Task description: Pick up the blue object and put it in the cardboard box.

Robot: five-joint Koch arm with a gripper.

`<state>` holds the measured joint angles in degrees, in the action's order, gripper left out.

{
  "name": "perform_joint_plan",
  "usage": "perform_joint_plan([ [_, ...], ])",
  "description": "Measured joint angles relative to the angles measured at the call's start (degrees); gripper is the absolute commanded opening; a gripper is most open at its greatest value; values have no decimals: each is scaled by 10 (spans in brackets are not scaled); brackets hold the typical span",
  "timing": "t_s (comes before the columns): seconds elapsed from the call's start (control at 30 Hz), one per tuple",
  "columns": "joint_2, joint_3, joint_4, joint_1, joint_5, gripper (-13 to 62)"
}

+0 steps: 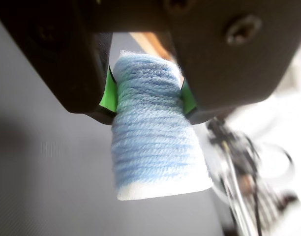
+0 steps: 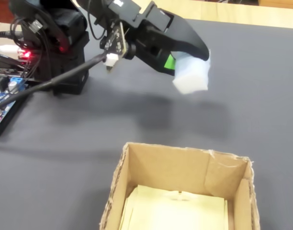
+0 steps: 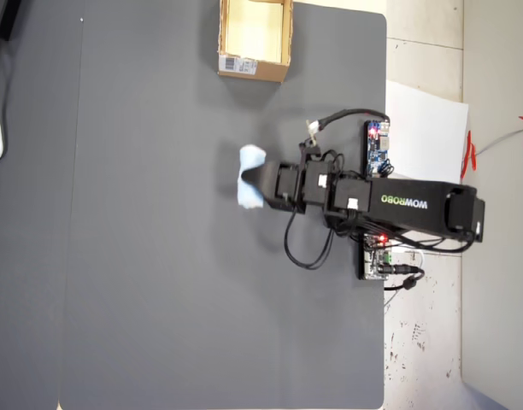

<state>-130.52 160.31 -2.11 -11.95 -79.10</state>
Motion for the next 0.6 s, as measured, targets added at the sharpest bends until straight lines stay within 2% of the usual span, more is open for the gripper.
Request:
perform_joint_plan([
  [0.13, 0, -27, 5, -69, 84, 92],
  [0.37, 1, -116, 62, -148, 150, 92],
  [0.43, 18, -156, 75, -184, 162, 92],
  [0.53, 123, -265, 98, -233, 165, 92],
  [0.6, 139, -276, 98, -242, 166, 93],
])
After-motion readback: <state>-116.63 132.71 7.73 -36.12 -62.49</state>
